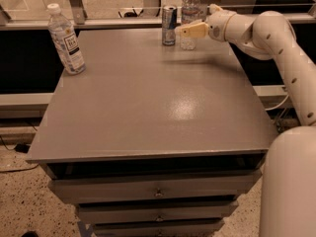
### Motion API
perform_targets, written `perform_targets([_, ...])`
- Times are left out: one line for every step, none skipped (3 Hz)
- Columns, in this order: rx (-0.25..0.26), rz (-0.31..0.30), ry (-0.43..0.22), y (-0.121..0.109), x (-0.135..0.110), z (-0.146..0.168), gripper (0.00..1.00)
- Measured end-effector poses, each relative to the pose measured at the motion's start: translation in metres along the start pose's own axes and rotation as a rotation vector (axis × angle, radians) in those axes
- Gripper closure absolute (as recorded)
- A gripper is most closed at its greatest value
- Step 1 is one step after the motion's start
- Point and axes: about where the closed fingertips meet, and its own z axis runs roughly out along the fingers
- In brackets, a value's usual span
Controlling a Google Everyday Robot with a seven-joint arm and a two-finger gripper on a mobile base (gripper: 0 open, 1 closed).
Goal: Move water bottle near redbull can
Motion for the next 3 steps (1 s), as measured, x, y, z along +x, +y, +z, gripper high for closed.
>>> perform_targets([0.037, -0.032, -0.006, -0.008, -0.019, -0.053, 0.00])
perform_targets([0.026, -0.056, -0.042, -0.005, -0.041, -0.123, 0.00])
perform_targets([-0.021, -0.038, -0.119, 0.012, -0.044, -0.189, 0.00])
